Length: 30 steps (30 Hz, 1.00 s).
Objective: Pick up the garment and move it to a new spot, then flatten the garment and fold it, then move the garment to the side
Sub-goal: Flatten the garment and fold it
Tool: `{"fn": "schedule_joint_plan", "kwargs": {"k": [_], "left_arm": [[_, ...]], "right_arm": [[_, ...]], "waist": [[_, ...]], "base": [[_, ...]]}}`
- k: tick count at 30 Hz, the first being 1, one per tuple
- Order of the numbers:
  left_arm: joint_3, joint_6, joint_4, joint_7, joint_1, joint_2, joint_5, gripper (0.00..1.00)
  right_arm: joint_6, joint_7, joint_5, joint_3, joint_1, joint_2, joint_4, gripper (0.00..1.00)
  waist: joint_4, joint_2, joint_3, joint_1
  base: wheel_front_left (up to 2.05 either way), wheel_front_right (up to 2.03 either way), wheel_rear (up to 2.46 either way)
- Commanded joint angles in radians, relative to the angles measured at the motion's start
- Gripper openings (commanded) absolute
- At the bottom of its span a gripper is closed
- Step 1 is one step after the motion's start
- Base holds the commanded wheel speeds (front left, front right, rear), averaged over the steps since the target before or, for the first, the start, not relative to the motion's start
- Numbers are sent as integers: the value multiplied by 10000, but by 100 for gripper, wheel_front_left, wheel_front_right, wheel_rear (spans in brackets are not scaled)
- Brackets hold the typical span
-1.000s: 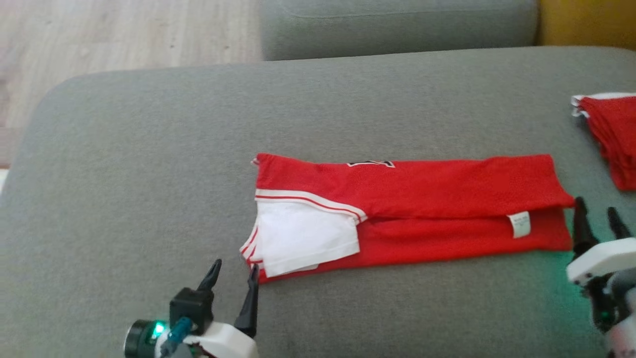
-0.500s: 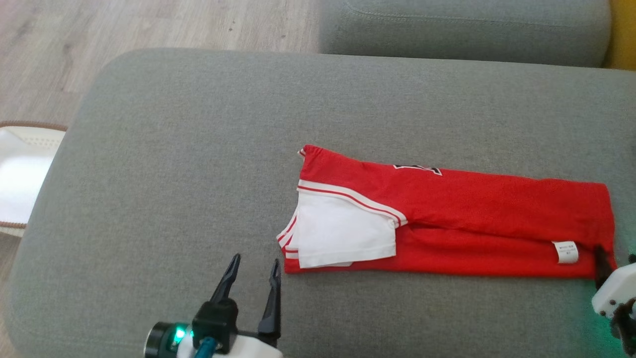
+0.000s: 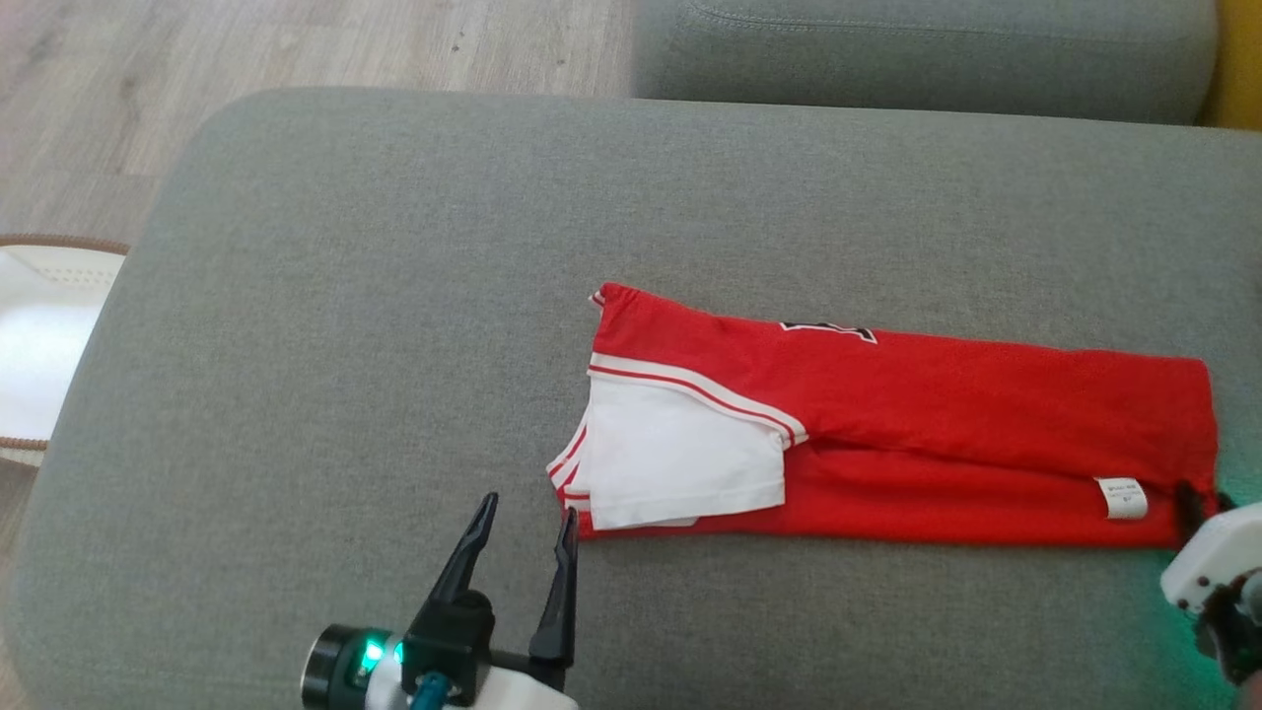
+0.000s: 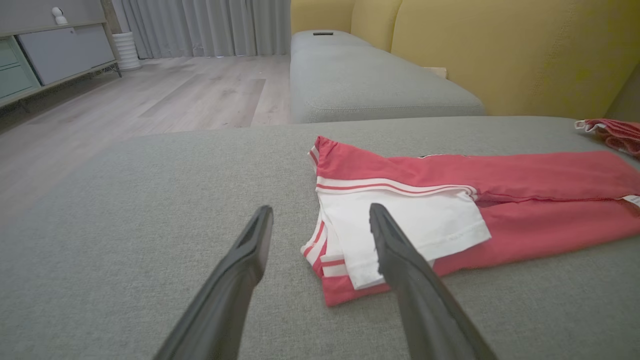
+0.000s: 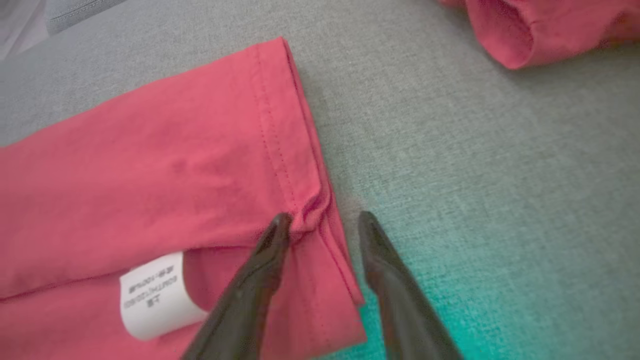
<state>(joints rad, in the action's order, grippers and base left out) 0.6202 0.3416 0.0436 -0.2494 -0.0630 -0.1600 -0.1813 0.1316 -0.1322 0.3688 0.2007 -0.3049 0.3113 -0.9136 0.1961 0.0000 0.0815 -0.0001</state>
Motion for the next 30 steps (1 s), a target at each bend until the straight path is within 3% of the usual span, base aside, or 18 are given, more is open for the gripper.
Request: {"fn": "schedule_joint_plan", "kwargs": {"k": [1,9,18,23,30], "left_arm": [[-456,-84,-212,-123,143,105,124,100],[-741,-341,-104,-123,51,294,340,100],[-935,-613,64,-124,-49,373,496,100],[-1012,-747,164,-124,-123,435,568,100],[-1067,-976,295,-124,-194,455,660,100]], "right_arm": [[-9,-23,-96,-314,-102,70,-8,0],[-9,661,-693,-274,-446,532,108,0],[-9,678,-992,-126,-797,1208,807,0],[-9,523,-820,-530,-636,882,2405,0],[-9,-348,-526,-1376,252,-134,5753,0]], "waist": [[-35,0,-8,1],[-290,0,-81,1],[-572,0,-312,1],[-601,0,-466,1],[-229,0,-675,1]], "base": [[0,0,0],[0,0,0],[0,0,0],[0,0,0],[0,0,0]]}}
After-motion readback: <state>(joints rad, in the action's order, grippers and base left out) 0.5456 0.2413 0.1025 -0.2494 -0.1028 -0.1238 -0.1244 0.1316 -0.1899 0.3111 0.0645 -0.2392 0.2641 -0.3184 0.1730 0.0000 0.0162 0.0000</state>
